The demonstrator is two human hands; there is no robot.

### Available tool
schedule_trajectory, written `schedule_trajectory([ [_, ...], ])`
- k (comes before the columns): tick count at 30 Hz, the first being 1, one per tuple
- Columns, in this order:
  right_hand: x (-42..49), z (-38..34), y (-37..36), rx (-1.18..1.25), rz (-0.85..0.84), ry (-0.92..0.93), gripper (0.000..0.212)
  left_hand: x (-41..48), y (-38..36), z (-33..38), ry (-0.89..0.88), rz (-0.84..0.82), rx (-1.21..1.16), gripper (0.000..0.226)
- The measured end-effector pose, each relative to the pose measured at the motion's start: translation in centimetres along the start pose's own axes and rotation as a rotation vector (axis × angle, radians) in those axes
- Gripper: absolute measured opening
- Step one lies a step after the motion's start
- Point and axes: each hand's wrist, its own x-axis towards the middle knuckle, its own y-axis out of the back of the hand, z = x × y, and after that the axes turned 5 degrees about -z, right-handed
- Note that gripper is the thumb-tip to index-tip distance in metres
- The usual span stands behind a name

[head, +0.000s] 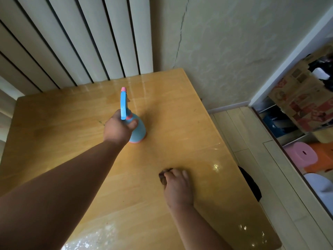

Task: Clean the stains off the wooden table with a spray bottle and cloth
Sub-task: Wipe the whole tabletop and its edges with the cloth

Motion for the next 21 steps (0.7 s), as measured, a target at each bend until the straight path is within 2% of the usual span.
schedule_trajectory([
  [4,2.0,1.8,0.7,0.036,0.01,-0.032,0.037,0.0,0.0,0.1,0.011,-0.002,0.005,0.038],
  [8,3.3,5.2,3.0,0.058,0.035,-0.226,0.039,0.1,0.0,0.1,0.008,0.005,-0.006,0.032],
  [12,2.2,8.3,3.9,0.053,0.117,-0.436,0.027,0.2,0.0,0.0,0.018,-0.004,-0.013,0.036],
  [15,0.2,8.8,3.0,0.094,0.208,-0.516,0.014,0.1,-0.1,0.1,0.016,-0.009,-0.025,0.036],
  [18,-1.6,6.2,1.4,0.144,0.235,-0.452,0.01,0.1,-0.1,0.0,0.017,-0.003,-0.025,0.038],
  [21,-1.9,2.1,-0.4,0.101,0.172,-0.183,0.021,0.2,-0.1,-0.1,0.016,0.0,-0.012,0.038],
])
